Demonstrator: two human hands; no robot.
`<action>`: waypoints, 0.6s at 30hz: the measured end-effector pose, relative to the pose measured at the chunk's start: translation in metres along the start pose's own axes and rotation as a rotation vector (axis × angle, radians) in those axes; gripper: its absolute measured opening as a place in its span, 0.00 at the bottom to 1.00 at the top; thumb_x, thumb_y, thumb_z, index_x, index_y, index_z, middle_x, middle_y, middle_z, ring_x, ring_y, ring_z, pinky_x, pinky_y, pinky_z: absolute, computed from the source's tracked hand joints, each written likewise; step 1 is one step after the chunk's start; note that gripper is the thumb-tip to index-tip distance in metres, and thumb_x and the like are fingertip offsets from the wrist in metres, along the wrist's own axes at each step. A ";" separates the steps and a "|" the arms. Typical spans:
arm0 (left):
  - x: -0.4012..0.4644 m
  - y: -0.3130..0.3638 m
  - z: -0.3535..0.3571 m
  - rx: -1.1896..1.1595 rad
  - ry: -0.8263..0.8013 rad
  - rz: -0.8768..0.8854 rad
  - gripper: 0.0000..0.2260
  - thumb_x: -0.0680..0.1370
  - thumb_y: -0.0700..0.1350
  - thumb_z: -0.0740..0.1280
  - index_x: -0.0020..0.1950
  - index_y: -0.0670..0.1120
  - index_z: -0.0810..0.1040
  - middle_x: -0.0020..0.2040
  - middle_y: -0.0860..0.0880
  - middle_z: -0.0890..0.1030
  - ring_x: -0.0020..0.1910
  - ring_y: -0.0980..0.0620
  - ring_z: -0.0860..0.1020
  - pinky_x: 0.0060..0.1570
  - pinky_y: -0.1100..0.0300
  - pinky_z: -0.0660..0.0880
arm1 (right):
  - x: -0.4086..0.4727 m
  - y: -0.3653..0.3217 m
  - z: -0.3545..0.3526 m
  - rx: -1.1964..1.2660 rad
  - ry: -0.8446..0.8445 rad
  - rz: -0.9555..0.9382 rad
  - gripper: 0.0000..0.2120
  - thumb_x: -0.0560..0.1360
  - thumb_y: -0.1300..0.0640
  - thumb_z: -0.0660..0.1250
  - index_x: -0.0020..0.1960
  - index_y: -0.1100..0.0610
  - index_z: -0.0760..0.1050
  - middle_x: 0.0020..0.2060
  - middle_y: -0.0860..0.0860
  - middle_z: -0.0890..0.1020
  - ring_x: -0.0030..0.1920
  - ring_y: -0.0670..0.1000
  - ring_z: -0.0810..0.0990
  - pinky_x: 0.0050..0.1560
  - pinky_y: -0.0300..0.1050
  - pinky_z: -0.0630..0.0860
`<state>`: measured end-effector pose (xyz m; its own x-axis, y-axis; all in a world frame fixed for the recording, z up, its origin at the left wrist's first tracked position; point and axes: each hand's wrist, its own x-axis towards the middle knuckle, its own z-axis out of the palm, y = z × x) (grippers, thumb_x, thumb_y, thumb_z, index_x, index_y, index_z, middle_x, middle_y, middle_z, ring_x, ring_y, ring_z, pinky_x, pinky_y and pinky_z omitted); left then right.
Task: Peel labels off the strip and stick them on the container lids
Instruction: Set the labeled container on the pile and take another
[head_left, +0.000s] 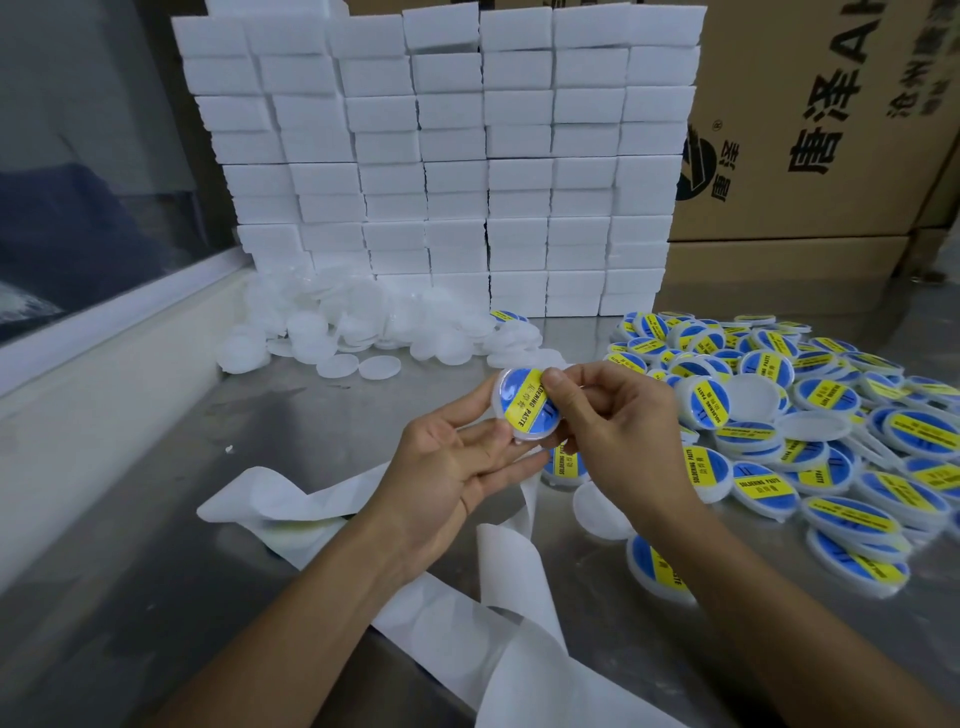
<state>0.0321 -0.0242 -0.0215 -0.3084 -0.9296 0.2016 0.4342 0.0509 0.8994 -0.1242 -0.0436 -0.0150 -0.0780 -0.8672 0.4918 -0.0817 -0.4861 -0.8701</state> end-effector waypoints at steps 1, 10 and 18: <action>0.000 -0.001 0.001 -0.008 -0.002 0.002 0.17 0.74 0.37 0.64 0.63 0.46 0.77 0.57 0.41 0.83 0.58 0.42 0.81 0.53 0.54 0.80 | 0.000 0.001 0.000 -0.014 0.008 -0.009 0.05 0.76 0.60 0.69 0.45 0.62 0.80 0.30 0.51 0.84 0.28 0.47 0.82 0.29 0.37 0.77; 0.001 0.004 -0.002 -0.010 0.062 0.018 0.15 0.80 0.39 0.59 0.65 0.48 0.76 0.57 0.40 0.83 0.57 0.43 0.82 0.51 0.55 0.80 | -0.007 0.007 0.009 0.063 -0.216 0.021 0.13 0.64 0.54 0.79 0.46 0.54 0.82 0.39 0.52 0.86 0.35 0.50 0.83 0.33 0.39 0.77; 0.001 0.004 0.005 0.082 0.214 0.090 0.20 0.66 0.50 0.73 0.57 0.45 0.83 0.48 0.39 0.85 0.52 0.39 0.83 0.50 0.51 0.81 | -0.013 0.012 0.012 -0.377 -0.186 -0.268 0.04 0.76 0.55 0.71 0.47 0.54 0.82 0.37 0.46 0.82 0.36 0.49 0.80 0.38 0.49 0.77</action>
<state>0.0298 -0.0228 -0.0160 -0.0818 -0.9757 0.2032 0.3792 0.1581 0.9117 -0.1121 -0.0391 -0.0325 0.1709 -0.7384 0.6523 -0.4305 -0.6515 -0.6247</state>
